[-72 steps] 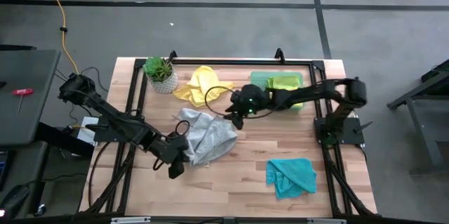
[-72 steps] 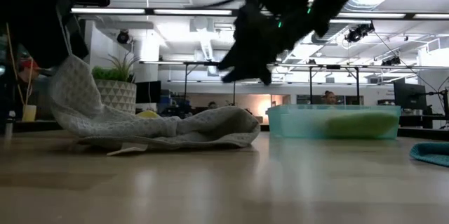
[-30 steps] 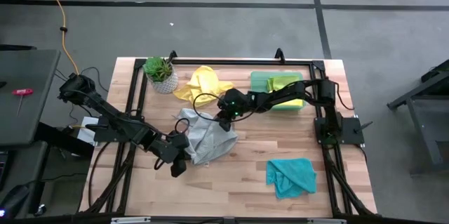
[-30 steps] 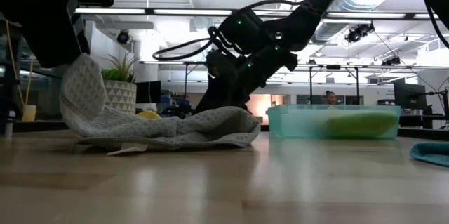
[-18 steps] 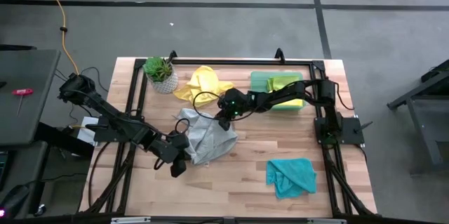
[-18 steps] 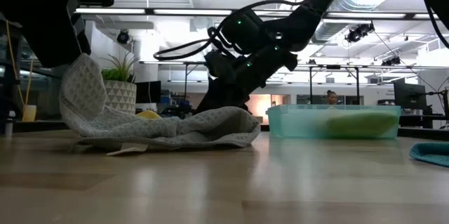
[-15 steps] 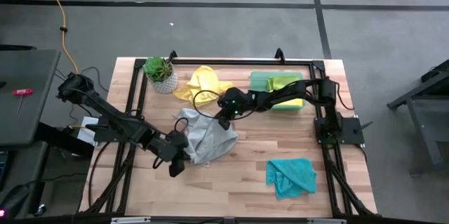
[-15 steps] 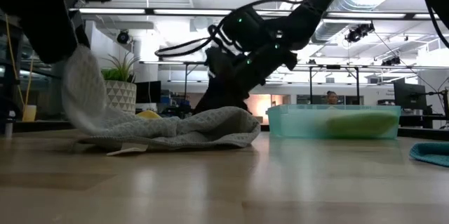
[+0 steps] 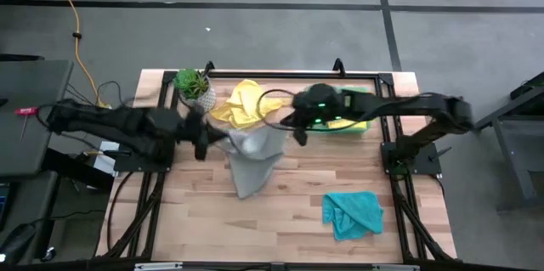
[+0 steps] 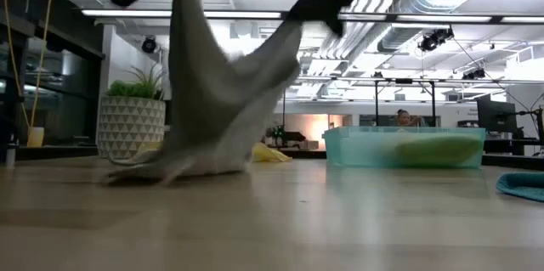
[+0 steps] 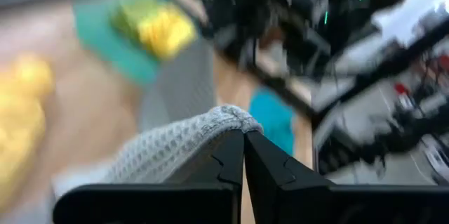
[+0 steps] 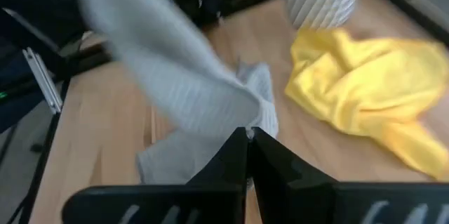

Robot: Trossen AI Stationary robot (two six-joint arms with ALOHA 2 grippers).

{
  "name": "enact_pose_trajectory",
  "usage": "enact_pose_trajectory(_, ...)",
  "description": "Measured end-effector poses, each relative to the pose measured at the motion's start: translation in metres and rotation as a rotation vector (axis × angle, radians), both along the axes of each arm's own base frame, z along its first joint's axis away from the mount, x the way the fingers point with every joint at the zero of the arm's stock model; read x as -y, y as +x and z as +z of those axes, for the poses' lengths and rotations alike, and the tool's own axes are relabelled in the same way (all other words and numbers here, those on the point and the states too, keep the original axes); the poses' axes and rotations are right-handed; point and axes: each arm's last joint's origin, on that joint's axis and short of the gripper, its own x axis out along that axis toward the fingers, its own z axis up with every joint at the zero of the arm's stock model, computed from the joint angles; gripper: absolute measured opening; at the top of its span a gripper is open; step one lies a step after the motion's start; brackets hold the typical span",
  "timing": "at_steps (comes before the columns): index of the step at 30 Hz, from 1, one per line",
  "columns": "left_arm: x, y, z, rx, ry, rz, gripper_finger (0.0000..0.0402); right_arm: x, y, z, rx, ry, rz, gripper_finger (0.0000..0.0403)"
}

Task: Fold microfiber towels
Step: Fold the gray towel

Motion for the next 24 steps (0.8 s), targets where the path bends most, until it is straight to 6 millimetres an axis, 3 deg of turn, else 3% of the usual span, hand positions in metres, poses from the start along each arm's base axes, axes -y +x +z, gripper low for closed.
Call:
enact_pose_trajectory(7,-0.038,-0.01,0.06,0.032,0.208,0.109,0.0,-0.007,-0.061,0.058,0.144,-0.081,-0.176,0.0)
enact_pose_trajectory(15,-0.072,-0.006,0.094,-0.15,0.35,0.06,0.0,-0.001,-0.096,0.084,0.25,-0.098,-0.27,0.0)
enact_pose_trajectory(19,-0.065,-0.009,0.099,-0.262,0.346,-0.043,0.0,-0.017,-0.1,0.084,0.239,-0.061,-0.195,0.0)
enact_pose_trajectory(24,-0.037,-0.016,0.086,-0.433,0.273,-0.218,0.0,-0.047,-0.104,0.076,0.155,0.037,-0.107,0.0)
